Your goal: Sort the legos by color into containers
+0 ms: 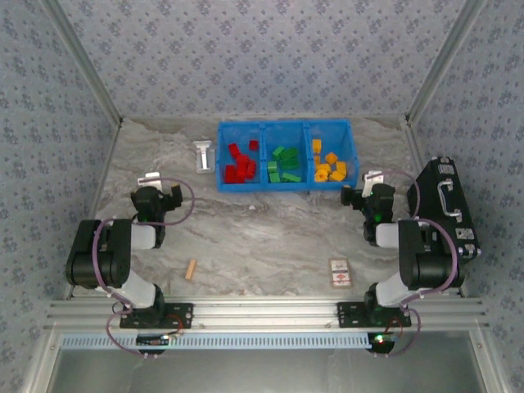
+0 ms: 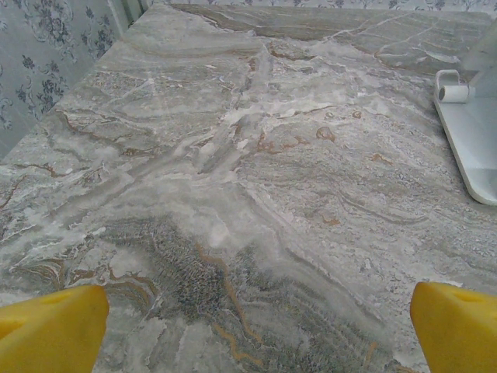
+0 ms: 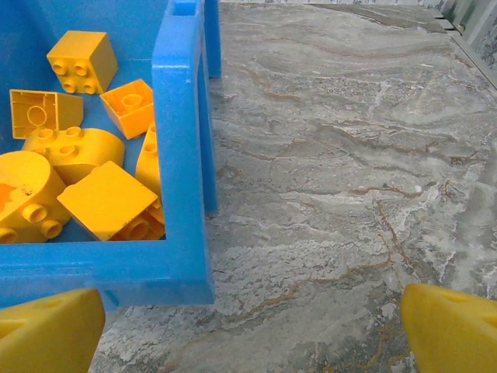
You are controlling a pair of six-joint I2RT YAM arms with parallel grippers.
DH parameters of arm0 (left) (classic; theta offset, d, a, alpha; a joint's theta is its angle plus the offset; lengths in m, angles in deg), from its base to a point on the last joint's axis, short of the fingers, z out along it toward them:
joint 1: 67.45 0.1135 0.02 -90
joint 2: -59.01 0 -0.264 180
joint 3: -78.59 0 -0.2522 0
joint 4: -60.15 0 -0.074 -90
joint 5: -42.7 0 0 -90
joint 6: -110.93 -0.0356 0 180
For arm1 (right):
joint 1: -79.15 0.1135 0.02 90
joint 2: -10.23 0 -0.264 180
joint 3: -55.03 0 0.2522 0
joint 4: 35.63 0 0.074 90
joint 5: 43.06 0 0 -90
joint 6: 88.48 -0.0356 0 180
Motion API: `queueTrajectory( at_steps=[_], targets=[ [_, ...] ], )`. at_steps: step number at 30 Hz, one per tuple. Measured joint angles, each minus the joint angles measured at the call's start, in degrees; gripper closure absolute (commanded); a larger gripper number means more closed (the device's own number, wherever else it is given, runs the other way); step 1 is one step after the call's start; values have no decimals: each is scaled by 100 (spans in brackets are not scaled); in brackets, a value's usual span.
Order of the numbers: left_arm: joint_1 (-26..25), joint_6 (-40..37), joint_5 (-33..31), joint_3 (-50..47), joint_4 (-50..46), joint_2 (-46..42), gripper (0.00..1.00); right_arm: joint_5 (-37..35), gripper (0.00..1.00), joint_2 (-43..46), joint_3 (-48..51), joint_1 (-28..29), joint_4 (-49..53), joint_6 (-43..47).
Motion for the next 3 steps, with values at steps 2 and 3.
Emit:
queueTrajectory(
  at_steps=[2,3],
  targets=[
    [0,0,2,0,0,0,0,-11,1,0,0,0,0,0],
    [0,0,0,0,0,0,0,-11,1,0,0,0,0,2]
  ],
)
